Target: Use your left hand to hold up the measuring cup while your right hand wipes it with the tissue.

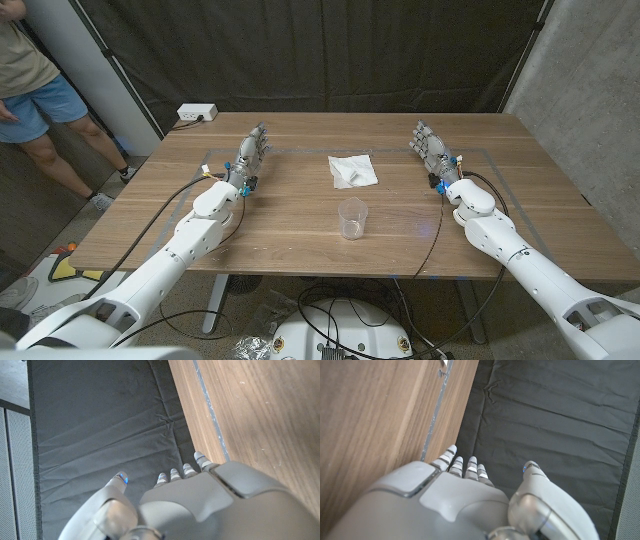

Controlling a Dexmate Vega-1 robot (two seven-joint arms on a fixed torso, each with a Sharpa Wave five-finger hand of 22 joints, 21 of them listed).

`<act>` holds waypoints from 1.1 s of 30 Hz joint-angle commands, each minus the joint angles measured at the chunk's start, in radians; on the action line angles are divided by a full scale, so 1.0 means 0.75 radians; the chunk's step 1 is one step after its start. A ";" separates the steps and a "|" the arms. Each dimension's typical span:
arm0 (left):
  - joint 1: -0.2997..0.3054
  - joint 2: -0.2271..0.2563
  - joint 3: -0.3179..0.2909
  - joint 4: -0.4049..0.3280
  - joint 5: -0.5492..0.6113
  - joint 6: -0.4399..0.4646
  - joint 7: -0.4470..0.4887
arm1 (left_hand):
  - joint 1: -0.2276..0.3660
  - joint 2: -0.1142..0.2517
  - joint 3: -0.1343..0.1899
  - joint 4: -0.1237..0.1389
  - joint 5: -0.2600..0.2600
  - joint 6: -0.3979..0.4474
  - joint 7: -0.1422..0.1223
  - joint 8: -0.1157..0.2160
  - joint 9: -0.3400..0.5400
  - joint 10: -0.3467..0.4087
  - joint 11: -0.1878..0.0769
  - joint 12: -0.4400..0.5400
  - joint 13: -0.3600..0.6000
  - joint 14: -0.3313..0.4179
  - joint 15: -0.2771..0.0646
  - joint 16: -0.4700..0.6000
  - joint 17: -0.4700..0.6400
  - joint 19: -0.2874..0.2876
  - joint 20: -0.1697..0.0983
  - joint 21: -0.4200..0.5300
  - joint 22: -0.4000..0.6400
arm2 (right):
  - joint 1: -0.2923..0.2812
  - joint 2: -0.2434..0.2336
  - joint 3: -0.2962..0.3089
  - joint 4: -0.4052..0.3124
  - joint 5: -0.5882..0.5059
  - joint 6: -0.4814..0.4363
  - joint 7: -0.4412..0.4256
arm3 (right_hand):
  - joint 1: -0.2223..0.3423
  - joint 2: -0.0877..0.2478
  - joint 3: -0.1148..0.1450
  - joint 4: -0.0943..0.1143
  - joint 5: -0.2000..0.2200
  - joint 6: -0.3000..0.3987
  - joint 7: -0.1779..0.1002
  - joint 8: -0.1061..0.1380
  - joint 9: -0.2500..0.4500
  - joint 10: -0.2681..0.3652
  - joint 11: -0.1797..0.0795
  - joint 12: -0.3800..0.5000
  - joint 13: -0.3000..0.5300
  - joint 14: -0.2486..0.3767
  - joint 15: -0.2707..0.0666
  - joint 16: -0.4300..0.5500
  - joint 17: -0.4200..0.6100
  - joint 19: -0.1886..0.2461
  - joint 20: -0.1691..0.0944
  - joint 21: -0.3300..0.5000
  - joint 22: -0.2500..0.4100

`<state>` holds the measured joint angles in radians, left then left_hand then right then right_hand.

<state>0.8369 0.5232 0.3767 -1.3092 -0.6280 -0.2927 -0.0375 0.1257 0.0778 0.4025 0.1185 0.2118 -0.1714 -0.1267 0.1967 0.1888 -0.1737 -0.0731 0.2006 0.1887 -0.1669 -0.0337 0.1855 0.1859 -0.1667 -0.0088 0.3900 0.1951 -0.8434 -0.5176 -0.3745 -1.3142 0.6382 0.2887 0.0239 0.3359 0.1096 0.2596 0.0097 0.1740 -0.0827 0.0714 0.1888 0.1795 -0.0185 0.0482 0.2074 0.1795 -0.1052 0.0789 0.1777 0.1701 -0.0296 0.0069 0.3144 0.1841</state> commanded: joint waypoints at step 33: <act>-0.018 0.040 0.036 -0.028 0.099 0.006 0.029 | 0.140 -0.065 0.007 -0.117 0.004 -0.291 -0.001 0.011 0.006 -0.217 -0.018 0.010 0.008 -0.155 -0.008 0.011 0.000 -0.076 0.056 0.003 0.002 | 0.012 0.005 -0.011 0.033 -0.015 0.009 0.013 | 0.015 0.001 0.002 -0.020 0.005 -0.005 -0.004 0.005 0.005 0.006 0.020 0.007 0.005 0.002 0.016 0.006 0.003 -0.003 0.012 -0.005 0.008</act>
<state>0.8351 0.5567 0.3956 -1.3384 -0.5643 -0.2836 -0.0156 0.2176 0.0307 0.4072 0.0354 0.2118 -0.1715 -0.1265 0.1966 0.1886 -0.1718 -0.0861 0.2006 0.1933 -0.1668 -0.0336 0.1854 0.1860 -0.1718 0.0290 0.3900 0.1953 -0.8352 -0.5197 -0.3809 -1.3063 0.6297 0.2836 0.0292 0.3359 0.1096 0.2594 0.0013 0.1739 -0.0825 0.0713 0.1888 0.1792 -0.0127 0.0537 0.2074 0.1792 -0.1049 0.0861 0.1776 0.1698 -0.0295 0.0070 0.3138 0.1886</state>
